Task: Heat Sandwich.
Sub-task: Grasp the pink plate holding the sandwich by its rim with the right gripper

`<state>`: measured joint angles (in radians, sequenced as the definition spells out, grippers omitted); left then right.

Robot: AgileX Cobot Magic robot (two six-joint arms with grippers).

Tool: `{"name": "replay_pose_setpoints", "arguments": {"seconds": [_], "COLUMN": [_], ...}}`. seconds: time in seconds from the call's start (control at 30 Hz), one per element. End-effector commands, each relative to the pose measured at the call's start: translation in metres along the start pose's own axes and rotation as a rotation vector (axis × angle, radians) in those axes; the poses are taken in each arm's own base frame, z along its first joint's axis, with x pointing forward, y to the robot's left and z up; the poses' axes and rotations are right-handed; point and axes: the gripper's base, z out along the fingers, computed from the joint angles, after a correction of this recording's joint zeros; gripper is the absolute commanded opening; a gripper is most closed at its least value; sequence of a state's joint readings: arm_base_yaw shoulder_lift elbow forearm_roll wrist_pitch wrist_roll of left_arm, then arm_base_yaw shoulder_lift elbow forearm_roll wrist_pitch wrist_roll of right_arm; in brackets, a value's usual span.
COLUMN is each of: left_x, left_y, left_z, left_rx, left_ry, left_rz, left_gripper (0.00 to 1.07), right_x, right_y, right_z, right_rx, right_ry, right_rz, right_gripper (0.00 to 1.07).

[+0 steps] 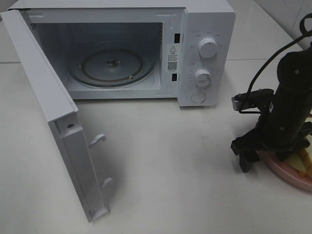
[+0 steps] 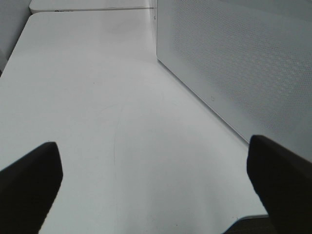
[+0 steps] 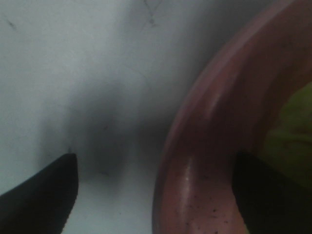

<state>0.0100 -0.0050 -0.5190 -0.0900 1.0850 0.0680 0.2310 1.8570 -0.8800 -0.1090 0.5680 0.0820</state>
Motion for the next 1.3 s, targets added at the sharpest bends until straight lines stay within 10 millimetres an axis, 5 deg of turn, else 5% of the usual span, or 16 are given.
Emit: {"name": "replay_pose_setpoints", "arguments": {"seconds": [0.03,0.3,0.43,0.5,0.57,0.6,0.67,1.3], "left_x": [0.0008,0.0008,0.0008,0.0008,0.0008,0.0008,0.0008,0.0008], "left_y": [-0.0003,-0.0003,-0.0003,-0.0003,-0.0003,-0.0003,-0.0003,-0.0003], "left_z": [-0.003,-0.003,-0.003,-0.003,-0.003,-0.003,-0.003,-0.003], "left_rx": [0.006,0.006,0.006,0.006,0.006,0.006,0.006,0.006], "left_ry": [-0.036,-0.036,-0.036,-0.036,-0.036,-0.036,-0.036,-0.036], "left_rz": [0.001,0.001,0.001,0.001,0.001,0.001,0.001,0.001], "left_gripper": [0.98,0.98,0.98,0.98,0.98,0.98,0.98,0.98], "right_x": [-0.0008,-0.0002,-0.0003,-0.0002,-0.0001,0.0005,0.001,0.0059], "right_y": [-0.0015,-0.0015,-0.0015,-0.0015,-0.0015,-0.0016,-0.0018,-0.0019], "right_z": [0.0023,0.0023,0.0023,0.0023,0.0023,0.0023,0.0023,-0.0026], "right_rx": [0.005,0.006,0.006,0.006,0.006,0.007,0.009,0.111], "right_ry": [0.007,0.014,0.013,0.014,0.015,0.022,0.027,0.069], "right_rz": [0.0,0.008,0.029,0.04,0.04,0.04,0.038,0.037], "right_gripper": [0.81,0.71,0.53,0.33,0.25,0.09,0.0,0.0]}}
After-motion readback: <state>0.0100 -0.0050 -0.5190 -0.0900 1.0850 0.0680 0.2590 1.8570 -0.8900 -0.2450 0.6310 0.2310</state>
